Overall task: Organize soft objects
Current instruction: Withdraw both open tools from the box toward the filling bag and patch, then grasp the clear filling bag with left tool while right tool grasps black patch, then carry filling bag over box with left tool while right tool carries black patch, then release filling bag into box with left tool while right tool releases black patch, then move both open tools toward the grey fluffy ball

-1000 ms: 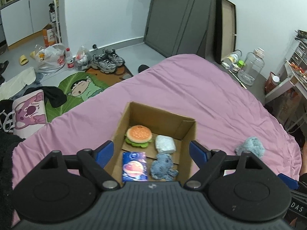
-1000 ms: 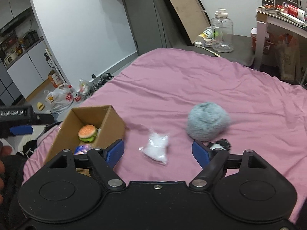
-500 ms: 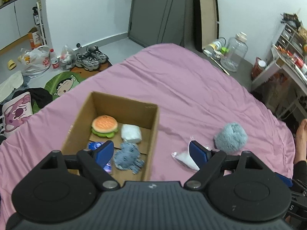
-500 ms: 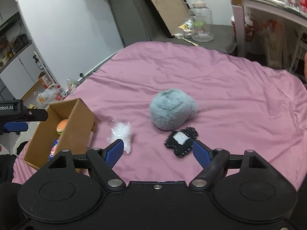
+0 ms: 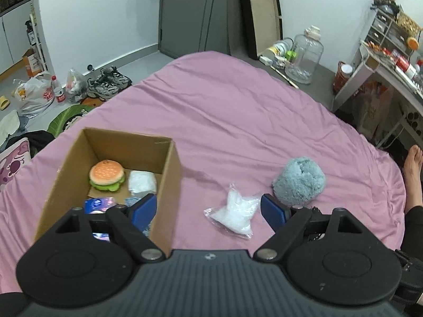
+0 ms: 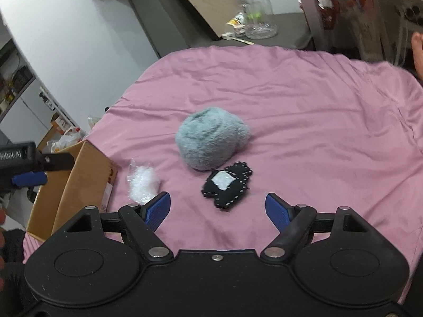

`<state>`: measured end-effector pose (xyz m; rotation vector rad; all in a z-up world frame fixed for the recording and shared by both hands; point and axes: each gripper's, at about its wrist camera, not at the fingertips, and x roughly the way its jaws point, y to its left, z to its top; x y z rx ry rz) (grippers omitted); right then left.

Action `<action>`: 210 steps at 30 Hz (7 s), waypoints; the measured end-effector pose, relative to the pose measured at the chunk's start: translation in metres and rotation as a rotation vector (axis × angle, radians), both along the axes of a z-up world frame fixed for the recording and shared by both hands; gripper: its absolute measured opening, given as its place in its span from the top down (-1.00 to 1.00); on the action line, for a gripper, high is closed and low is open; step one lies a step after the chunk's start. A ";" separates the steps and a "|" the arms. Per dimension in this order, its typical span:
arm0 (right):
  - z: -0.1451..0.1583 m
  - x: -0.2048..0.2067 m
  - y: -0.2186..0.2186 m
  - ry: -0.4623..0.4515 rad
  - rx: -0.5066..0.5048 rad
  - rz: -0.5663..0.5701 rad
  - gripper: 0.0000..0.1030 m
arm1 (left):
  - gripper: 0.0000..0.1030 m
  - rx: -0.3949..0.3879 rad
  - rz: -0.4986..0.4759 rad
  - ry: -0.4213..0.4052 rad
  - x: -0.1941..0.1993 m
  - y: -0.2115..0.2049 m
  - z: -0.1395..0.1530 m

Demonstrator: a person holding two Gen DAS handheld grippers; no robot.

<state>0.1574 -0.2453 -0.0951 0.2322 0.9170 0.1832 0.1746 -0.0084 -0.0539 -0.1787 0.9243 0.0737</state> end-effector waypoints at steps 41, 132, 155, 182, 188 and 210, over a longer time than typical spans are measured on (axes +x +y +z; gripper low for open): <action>-0.059 0.053 0.012 0.065 -0.028 -0.004 0.38 | 0.17 0.015 -0.064 0.179 0.060 -0.035 -0.112; 0.044 -0.021 0.222 -0.060 0.104 0.247 0.56 | -0.03 -0.066 0.132 0.121 -0.046 0.177 -0.023; 0.051 -0.029 0.157 -0.059 0.069 0.152 -0.06 | -0.52 -0.036 0.090 0.082 -0.042 0.143 -0.003; 0.039 -0.020 0.042 -0.109 0.043 0.057 -0.52 | -0.98 -0.012 -0.038 0.002 -0.014 0.040 0.021; 0.033 -0.013 0.021 -0.121 0.059 0.050 -0.52 | -0.98 -0.017 -0.063 0.012 -0.001 0.016 0.017; -0.003 0.045 -0.029 -0.059 0.090 0.071 -0.30 | -0.96 -0.007 -0.070 0.021 0.041 -0.045 -0.028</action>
